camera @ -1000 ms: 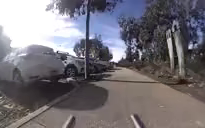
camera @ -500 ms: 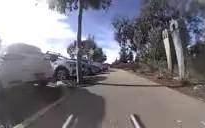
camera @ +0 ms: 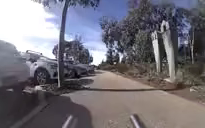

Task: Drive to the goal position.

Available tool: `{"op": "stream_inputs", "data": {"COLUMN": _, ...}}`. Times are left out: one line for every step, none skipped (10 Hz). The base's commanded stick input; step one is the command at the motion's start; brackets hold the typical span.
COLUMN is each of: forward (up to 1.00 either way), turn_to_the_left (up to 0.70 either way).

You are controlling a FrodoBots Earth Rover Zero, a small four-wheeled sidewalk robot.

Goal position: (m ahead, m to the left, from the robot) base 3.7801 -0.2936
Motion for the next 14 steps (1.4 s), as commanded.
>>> {"op": "stream_inputs", "data": {"forward": 1.0, "turn_to_the_left": 0.0}}
{"op": "stream_inputs", "data": {"forward": 1.0, "turn_to_the_left": 0.0}}
{"op": "stream_inputs", "data": {"forward": 1.0, "turn_to_the_left": 0.0}}
{"op": "stream_inputs", "data": {"forward": 1.0, "turn_to_the_left": 0.0}}
{"op": "stream_inputs", "data": {"forward": 1.0, "turn_to_the_left": 0.0}}
{"op": "stream_inputs", "data": {"forward": 1.0, "turn_to_the_left": 0.0}}
{"op": "stream_inputs", "data": {"forward": 1.0, "turn_to_the_left": 0.0}}
{"op": "stream_inputs", "data": {"forward": 1.0, "turn_to_the_left": 0.0}}
{"op": "stream_inputs", "data": {"forward": 1.0, "turn_to_the_left": 0.0}}
{"op": "stream_inputs", "data": {"forward": 1.0, "turn_to_the_left": -0.4}}
{"op": "stream_inputs", "data": {"forward": 1.0, "turn_to_the_left": -0.4}}
{"op": "stream_inputs", "data": {"forward": 1.0, "turn_to_the_left": -0.4}}
{"op": "stream_inputs", "data": {"forward": 1.0, "turn_to_the_left": -0.4}}
{"op": "stream_inputs", "data": {"forward": 1.0, "turn_to_the_left": -0.4}}
